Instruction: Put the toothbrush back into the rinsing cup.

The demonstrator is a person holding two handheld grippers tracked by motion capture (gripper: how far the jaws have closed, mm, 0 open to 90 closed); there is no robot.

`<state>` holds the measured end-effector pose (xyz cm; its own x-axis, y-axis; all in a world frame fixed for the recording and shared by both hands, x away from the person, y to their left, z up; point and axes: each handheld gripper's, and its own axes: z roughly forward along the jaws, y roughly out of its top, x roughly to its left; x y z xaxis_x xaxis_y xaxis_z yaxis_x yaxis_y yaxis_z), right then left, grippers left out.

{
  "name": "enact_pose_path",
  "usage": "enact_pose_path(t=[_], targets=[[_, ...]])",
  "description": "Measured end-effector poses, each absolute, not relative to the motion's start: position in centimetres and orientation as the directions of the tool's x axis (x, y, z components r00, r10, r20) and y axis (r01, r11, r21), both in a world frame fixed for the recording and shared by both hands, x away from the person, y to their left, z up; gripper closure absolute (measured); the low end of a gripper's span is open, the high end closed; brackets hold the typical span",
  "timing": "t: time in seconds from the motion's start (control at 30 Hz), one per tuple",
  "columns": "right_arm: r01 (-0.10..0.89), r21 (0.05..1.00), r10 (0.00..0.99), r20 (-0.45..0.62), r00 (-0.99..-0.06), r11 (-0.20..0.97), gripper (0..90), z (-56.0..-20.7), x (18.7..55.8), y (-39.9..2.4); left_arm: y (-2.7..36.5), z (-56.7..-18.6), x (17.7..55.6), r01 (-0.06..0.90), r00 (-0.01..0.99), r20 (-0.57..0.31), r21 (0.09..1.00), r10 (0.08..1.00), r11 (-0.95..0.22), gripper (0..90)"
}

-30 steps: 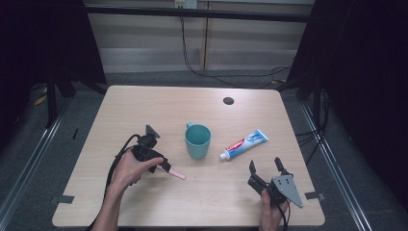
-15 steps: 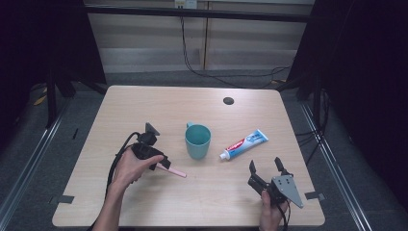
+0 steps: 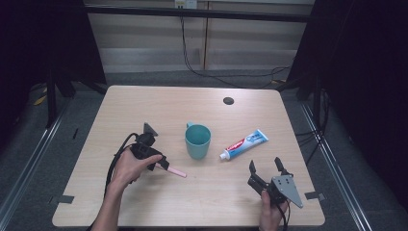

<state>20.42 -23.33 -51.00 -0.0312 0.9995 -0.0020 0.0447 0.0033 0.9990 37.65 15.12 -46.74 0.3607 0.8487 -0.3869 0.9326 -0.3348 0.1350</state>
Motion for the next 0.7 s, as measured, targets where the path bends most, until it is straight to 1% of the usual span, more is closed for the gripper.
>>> enact_pose_path(t=[0.13, 0.17, 0.23, 0.27, 0.4, 0.63, 0.7], targets=[[0.044, 0.999, 0.999, -0.003, -0.032, 0.005, 13.7, -51.0, 20.4, -23.3, 14.8, -46.6, 37.8, 0.931, 0.365, -0.377, 0.145, 0.851, -0.335, 23.0], [0.044, 0.999, 1.0, -0.001, -0.032, 0.003, 13.7, -51.0, 20.4, -23.3, 15.1, -46.2, 37.6, 0.927, 0.376, -0.383, 0.155, 0.844, -0.343, 25.1], [0.042, 0.999, 1.0, 0.003, -0.029, -0.002, 13.6, -51.0, 20.4, -23.4, 15.8, -45.6, 37.2, 0.93, 0.366, -0.405, 0.187, 0.838, -0.316, 27.6], [0.045, 0.999, 0.999, 0.004, -0.031, -0.003, 13.5, -51.0, 20.4, -23.4, 16.3, -45.3, 36.9, 0.931, 0.361, -0.384, 0.194, 0.85, -0.308, 27.7], [0.047, 0.999, 1.0, -0.008, -0.029, 0.009, 13.6, -51.0, 20.4, -23.3, 16.8, -45.3, 36.7, 0.936, 0.353, -0.391, 0.162, 0.85, -0.313, 27.0], [0.047, 0.999, 1.0, -0.002, -0.028, 0.004, 13.5, -51.0, 20.4, -23.3, 15.7, -46.7, 36.9, 0.932, 0.358, -0.423, 0.108, 0.832, -0.347, 27.1], [0.045, 0.999, 1.0, 0.0, -0.029, 0.002, 13.4, -51.0, 20.4, -23.3, 15.4, -46.9, 36.9, 0.937, 0.344, -0.424, 0.098, 0.838, -0.335, 27.0]])
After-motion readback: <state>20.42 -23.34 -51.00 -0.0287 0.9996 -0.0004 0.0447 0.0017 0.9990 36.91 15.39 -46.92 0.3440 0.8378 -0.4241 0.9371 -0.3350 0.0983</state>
